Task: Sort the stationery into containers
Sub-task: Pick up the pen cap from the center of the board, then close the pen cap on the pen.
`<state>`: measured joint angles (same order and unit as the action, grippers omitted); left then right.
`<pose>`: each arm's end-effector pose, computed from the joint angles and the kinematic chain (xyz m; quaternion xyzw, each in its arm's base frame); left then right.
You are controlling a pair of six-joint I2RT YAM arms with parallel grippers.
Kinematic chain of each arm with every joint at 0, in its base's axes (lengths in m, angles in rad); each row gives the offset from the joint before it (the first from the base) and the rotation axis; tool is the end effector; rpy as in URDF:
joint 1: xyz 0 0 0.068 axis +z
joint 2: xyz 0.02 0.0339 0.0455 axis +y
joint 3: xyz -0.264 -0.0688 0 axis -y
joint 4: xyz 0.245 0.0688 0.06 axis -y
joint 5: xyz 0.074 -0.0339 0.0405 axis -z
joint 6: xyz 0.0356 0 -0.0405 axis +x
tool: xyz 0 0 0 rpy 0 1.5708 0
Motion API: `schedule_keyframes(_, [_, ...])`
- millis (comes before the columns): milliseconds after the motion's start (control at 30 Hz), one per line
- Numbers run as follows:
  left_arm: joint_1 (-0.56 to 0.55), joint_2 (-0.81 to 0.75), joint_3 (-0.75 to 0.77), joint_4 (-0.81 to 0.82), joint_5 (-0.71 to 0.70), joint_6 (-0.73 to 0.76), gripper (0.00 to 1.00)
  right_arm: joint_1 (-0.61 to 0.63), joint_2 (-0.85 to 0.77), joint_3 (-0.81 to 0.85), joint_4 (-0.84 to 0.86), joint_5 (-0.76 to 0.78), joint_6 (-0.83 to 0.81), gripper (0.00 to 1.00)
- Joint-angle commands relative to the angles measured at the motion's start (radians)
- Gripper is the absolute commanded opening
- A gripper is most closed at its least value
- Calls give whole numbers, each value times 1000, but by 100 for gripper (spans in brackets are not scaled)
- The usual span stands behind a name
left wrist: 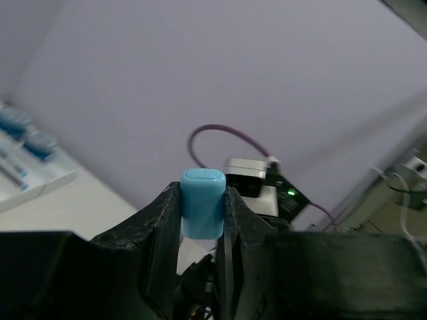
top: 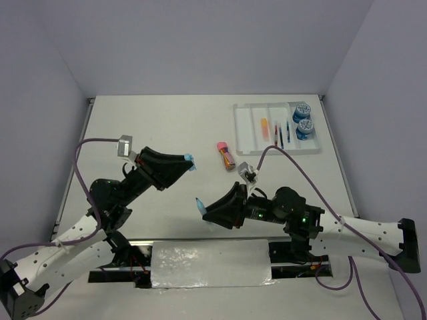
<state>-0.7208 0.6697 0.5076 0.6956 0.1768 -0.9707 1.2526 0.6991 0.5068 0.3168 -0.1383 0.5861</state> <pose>0.1149 -0.1092 0.3525 0.0145 0.4995 -0.6765 0.5410 0.0511 0.1709 0.3090 -0.2649 0.6069 0.6225 0.4171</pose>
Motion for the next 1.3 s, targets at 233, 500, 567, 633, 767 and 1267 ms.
schedule_keyframes(233, [-15, -5, 78, 337, 271, -13, 0, 10, 49, 130, 148, -50, 18, 9])
schedule_keyframes(500, [-34, -64, 65, 142, 143, 53, 0, 8, 82, 209, 98, -26, -57, 9])
schedule_keyframes(567, [-34, -64, 59, 148, 132, 47, 0, 8, 106, 245, 76, -20, -74, 9])
schedule_keyframes(633, [-35, -50, 69, 137, 132, 47, 0, 8, 120, 268, 53, -12, -95, 9])
schedule_keyframes(767, [-37, -38, 92, 108, 125, 52, 0, 8, 138, 274, 34, 17, -108, 9])
schedule_keyframes(1267, [-42, -38, 98, 85, 105, 55, 0, 5, 149, 300, -27, 88, -143, 8])
